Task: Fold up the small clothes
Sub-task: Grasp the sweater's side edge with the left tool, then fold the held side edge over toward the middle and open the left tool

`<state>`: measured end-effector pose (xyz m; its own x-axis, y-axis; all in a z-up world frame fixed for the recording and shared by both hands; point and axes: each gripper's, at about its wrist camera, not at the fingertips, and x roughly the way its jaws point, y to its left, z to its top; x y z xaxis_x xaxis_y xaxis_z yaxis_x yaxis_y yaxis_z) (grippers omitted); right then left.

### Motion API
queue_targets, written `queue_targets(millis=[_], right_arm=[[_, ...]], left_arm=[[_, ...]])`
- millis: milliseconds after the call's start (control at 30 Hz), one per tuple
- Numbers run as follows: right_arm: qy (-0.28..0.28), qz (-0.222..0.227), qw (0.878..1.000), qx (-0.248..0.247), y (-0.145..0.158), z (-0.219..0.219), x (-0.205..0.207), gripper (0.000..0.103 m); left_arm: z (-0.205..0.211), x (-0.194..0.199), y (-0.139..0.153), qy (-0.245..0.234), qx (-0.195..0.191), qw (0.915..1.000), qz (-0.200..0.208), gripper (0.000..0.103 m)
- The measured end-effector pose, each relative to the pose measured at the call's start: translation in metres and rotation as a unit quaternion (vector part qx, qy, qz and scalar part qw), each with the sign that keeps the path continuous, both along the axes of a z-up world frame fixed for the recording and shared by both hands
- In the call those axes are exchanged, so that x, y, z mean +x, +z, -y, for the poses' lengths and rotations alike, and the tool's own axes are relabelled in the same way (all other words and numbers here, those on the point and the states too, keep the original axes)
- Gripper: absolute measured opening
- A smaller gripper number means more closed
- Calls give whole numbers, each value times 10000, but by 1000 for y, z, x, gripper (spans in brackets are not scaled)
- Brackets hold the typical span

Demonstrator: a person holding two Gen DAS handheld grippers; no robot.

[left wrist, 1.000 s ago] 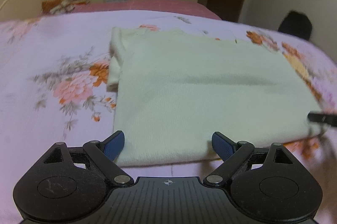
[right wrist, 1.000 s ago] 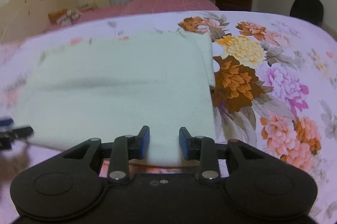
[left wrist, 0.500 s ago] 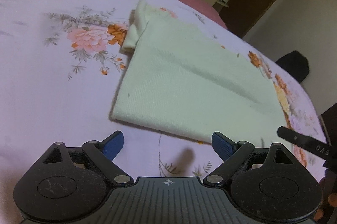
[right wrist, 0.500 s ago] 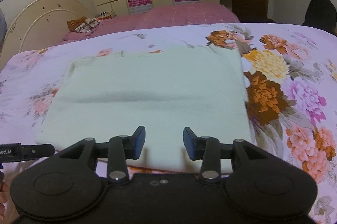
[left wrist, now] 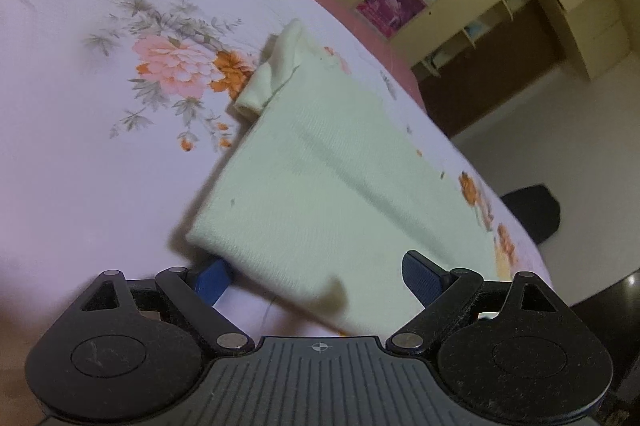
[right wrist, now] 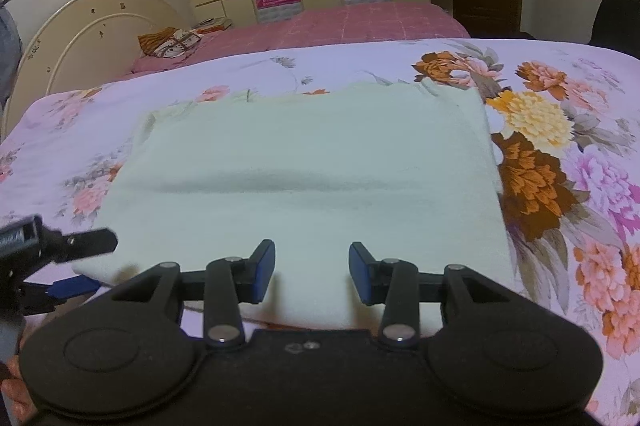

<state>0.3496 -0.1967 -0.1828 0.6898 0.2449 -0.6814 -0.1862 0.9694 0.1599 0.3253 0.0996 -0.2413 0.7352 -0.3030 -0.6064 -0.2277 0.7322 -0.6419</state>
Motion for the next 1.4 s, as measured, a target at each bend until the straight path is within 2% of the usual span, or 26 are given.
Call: queue_targets(millis=[100,267,433,467,500,567,733,800,900,1000,1100,1167,1267,1333,1400], right_arm=[[28,18,10000,9,0,-3,3,40],[60,56,9999,58,1,-8,12,40],[109,155,9998,78,2,-16,24,40],[122,176,9997,70,2,-18,27,40],[134,195,9997,75,2,-19,31,40],[142,223,9996,102,2,-23,38,40],[277,401,9988,-87,4,-39,58,40],[343,458,9982,-183,4,-47,66,40],[373,456,9977,-345,-1,-58,77,40],[455,200,9948,-885,-25,-71,85,41],[519,492,9911,-1120,-36,-76,74,41],[484,488,9925,-1007,-36,-72,74,41],[502,442,9945,-810,-33,-66,74,41],[427,350,9976,-413,-25,-53,74,39],[122,412,9991,30,-12,-27,66,41]], left_arm=[[0,8,-3,58,-145,9999,70,89],[-4,22,-12,401,-639,9968,277,89],[-4,35,-19,621,-817,9934,520,89],[-3,39,-20,694,-833,9924,575,80],[-4,41,-22,735,-862,9918,591,64],[-8,49,-33,909,-1097,9884,530,50],[-9,59,-40,1156,-1138,9850,591,33],[-11,62,-42,1165,-1146,9849,572,18],[-12,67,-41,1168,-1112,9849,629,11],[-12,70,-28,924,-921,9871,928,9],[2,84,-1,346,-471,9885,1397,9],[17,97,16,-138,-182,9860,1651,9],[47,120,33,-882,28,9780,1890,9],[69,131,41,-1344,117,9716,1944,9],[94,141,43,-1781,185,9647,1932,9]])
